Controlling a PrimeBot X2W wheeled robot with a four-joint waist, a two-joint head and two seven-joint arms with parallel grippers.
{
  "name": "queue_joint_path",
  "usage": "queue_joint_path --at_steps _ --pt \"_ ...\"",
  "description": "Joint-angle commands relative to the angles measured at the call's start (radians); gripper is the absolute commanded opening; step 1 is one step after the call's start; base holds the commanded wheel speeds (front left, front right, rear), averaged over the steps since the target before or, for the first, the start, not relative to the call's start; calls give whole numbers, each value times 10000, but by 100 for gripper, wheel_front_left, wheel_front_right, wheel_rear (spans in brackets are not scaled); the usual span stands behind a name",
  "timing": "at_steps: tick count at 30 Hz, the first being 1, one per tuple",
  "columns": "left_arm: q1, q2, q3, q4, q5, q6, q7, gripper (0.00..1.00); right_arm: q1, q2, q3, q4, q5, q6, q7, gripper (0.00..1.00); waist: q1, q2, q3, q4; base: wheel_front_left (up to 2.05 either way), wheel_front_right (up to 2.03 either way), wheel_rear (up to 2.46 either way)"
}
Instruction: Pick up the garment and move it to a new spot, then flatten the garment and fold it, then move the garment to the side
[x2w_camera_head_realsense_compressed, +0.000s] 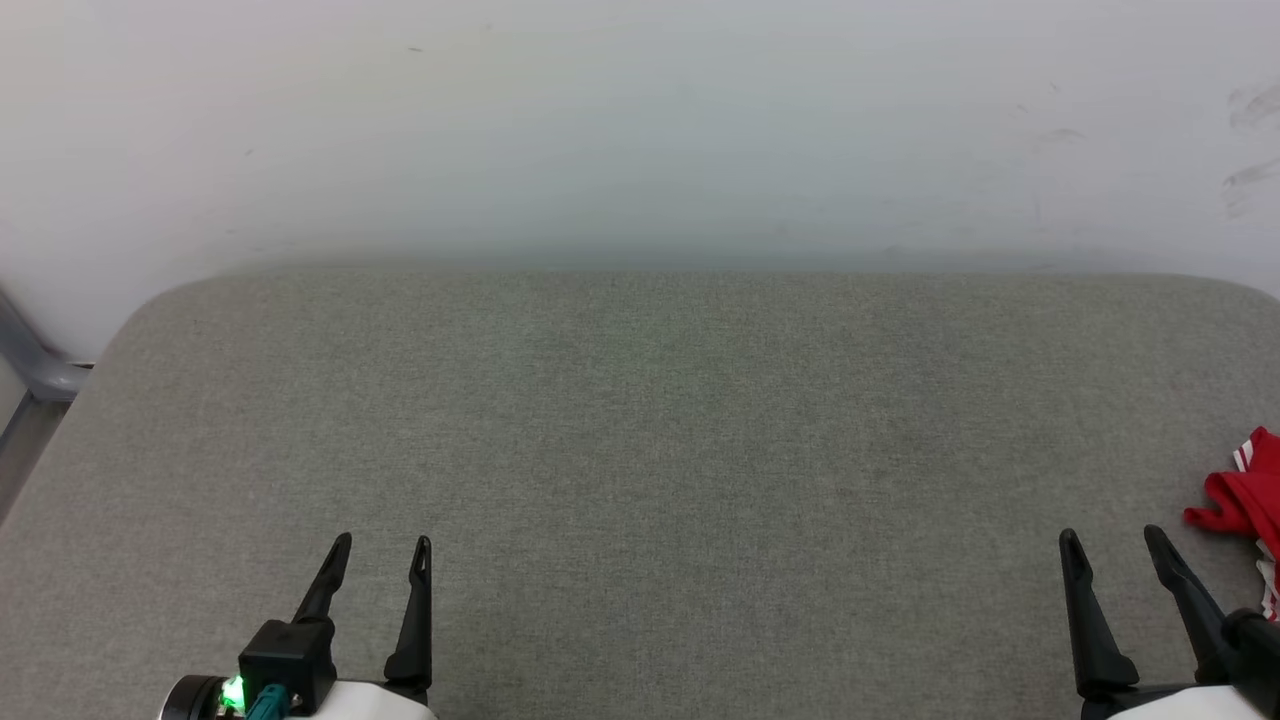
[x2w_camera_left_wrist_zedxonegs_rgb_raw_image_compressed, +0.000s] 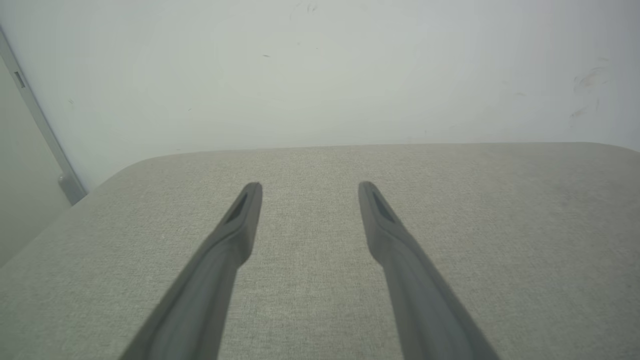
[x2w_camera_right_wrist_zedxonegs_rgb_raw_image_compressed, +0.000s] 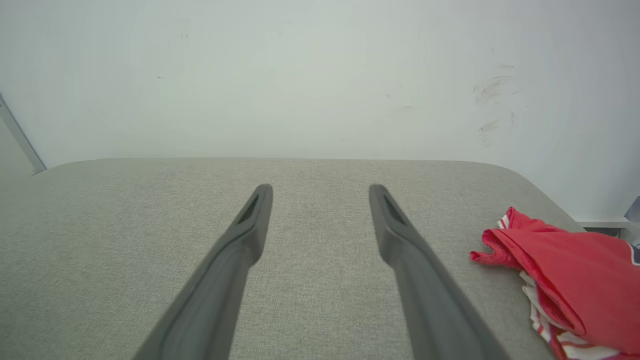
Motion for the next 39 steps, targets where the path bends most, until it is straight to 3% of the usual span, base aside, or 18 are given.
queue_joint_path --at_steps 1,7,8,12,39 --pt "-67 -43 34 3 49 -19 -22 100 -25 29 2 41 -7 -13 -22 100 0 -1 -6 7 0 0 0" --pt "-72 -77 71 63 103 -87 -22 100 -81 29 -19 122 48 -13 -89 100 0 -1 -39 33 0 0 0" --pt "-6 -33 67 86 46 -90 2 0 -22 0 -12 142 23 2 -23 0 0 -1 -40 36 0 0 0" --pt "198 -46 56 470 29 -90 54 0 26 8 13 546 23 2 -10 0 0 -1 -40 36 0 0 0" --pt "-472 -237 580 641 -4977 -359 1301 0 -1079 -118 184 1866 5099 -1 238 0 0 -1 68 -29 0 0 0"
